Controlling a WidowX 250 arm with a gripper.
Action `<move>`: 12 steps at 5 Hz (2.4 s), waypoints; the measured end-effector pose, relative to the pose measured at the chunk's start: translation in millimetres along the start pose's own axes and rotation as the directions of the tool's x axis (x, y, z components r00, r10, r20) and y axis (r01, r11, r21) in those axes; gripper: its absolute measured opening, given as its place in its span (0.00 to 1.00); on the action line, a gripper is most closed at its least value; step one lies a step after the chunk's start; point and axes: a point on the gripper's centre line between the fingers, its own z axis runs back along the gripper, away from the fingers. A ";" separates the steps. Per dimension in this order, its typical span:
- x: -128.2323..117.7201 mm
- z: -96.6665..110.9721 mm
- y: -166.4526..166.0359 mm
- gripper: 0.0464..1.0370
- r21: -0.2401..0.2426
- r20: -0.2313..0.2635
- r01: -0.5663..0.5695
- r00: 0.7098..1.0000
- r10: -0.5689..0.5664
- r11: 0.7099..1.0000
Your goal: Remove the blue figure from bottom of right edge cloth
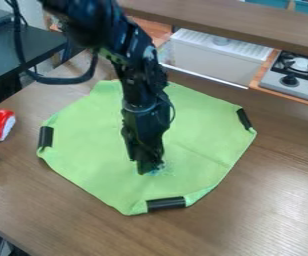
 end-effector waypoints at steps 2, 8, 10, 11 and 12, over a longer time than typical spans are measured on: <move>6.0 -4.6 -2.3 0.03 0.006 0.024 -0.010 1.000 0.010 1.000; 34.3 -6.3 14.7 0.96 -0.003 0.151 -0.503 0.854 0.498 0.864; 41.7 -17.4 13.7 0.59 0.027 0.153 -0.519 0.847 0.509 0.855; 45.0 -16.8 13.2 0.36 0.027 0.169 -0.513 0.848 0.502 0.858; 46.2 -16.6 10.4 0.35 0.011 0.168 -0.510 0.849 0.501 0.860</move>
